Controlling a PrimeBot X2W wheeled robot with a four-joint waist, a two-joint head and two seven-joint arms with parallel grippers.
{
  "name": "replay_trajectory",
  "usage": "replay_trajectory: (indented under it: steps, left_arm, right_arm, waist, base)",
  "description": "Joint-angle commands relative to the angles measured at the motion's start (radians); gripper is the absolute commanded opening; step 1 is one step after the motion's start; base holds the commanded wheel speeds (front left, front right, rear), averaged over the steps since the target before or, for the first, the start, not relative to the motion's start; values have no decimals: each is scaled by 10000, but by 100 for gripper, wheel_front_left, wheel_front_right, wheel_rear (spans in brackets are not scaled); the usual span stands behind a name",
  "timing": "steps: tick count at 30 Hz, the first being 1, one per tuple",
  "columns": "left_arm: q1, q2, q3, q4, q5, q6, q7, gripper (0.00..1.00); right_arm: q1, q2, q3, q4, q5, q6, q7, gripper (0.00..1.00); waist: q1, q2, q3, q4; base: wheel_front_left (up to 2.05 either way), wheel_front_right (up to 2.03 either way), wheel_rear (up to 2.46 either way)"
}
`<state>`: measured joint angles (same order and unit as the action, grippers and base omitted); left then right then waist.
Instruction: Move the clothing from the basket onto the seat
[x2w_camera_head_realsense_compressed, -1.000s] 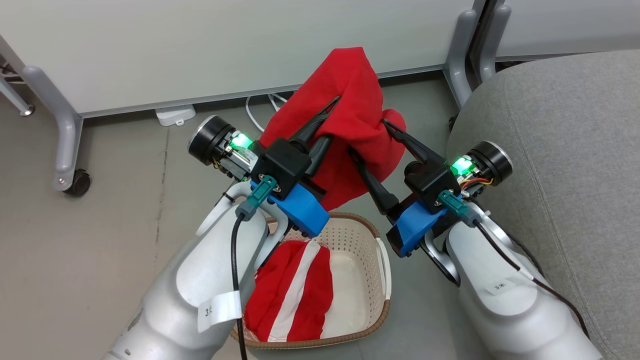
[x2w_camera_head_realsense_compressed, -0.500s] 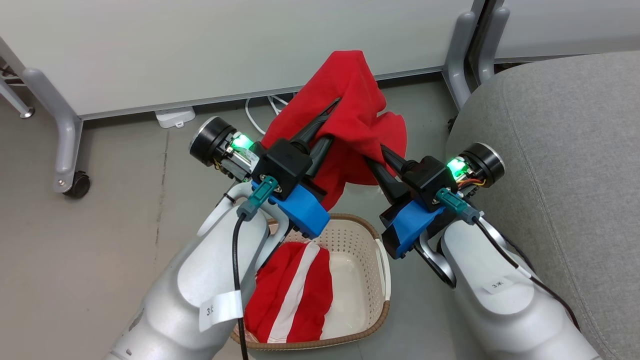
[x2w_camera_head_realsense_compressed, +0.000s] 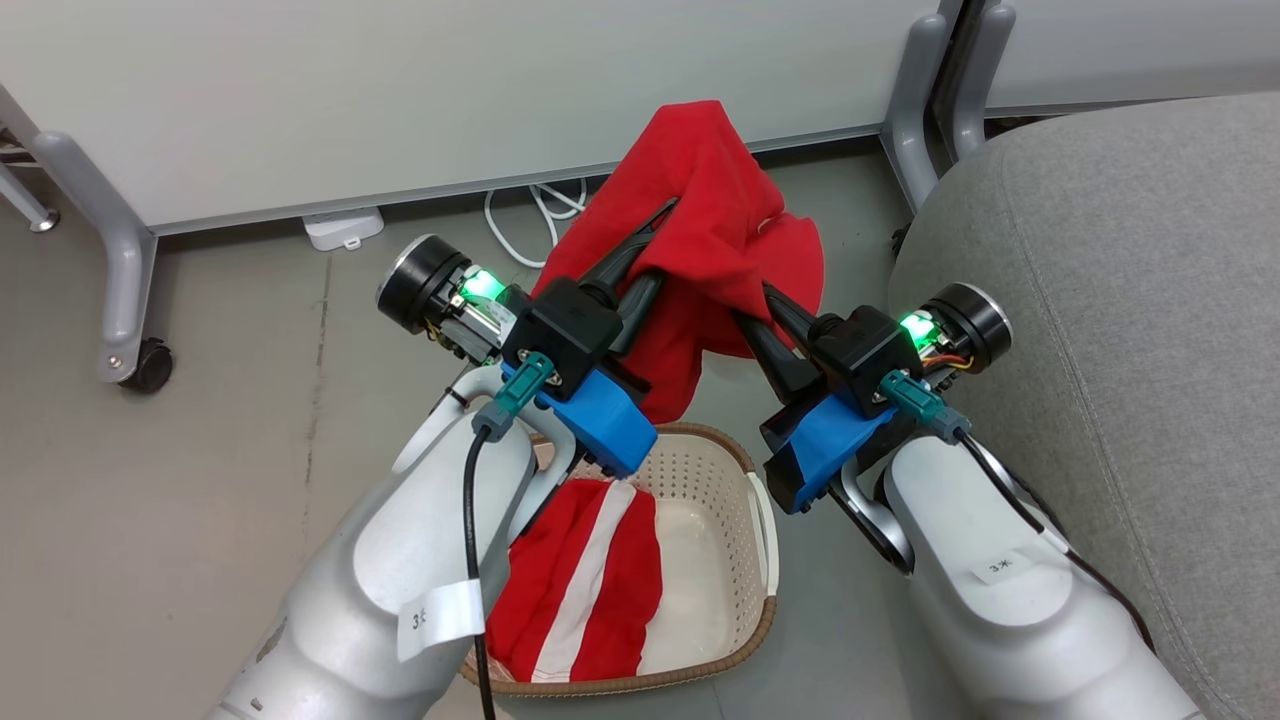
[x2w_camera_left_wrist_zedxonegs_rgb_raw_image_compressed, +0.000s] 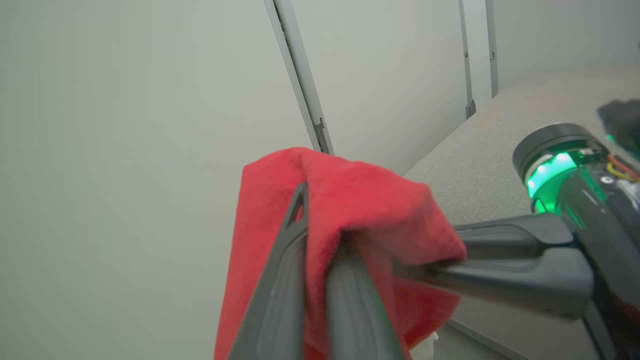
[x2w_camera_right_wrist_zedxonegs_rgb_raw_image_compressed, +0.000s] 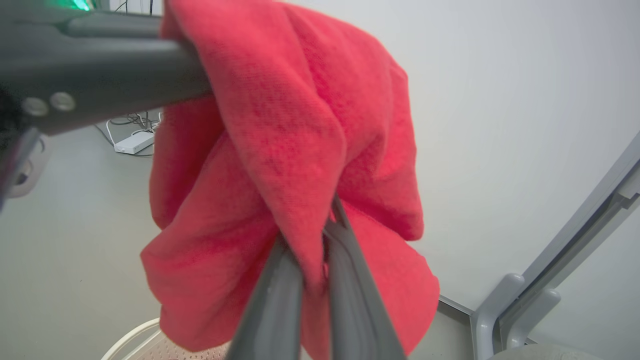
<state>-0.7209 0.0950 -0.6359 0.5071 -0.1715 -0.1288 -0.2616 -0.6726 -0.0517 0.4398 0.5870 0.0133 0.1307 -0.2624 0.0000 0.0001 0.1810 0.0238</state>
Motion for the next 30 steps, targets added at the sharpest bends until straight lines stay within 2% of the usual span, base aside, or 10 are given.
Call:
replay_trajectory:
  steps: [1,6,7,8,22,30]
  left_arm:
    - [-53,40,-39,13,-7,-21,-52,0]
    - [-89,63,-69,92,14,-22,-52,0]
    - [-93,55,-64,117,-12,-23,-52,43]
    - [-103,48,-56,133,-22,-23,-52,100]
    - [157,30,-170,240,34,-26,-50,100]
    - [327,73,-417,112,87,-25,-50,100]
  right_arm:
    - [-159,21,-21,-71,60,1,-38,0]
    - [-234,21,-106,-140,140,1,-38,0]
    - [-239,22,-137,-147,167,1,-38,0]
    - [-238,22,-161,-163,203,1,-38,0]
    - [-238,17,-929,-326,650,1,-38,0]
    - [-243,14,-1591,-572,604,1,-38,0]
  waist:
    - [0,-1,20,-4]
    - [0,-1,114,-25]
    - [0,-1,128,-28]
    - [0,-1,140,-32]
    - [0,-1,313,-143]
    - [0,-1,697,-557]
  base:
    - [0,0,0]
    - [0,0,0]
    - [0,0,0]
    - [0,0,0]
    - [0,0,0]
    - [0,0,0]
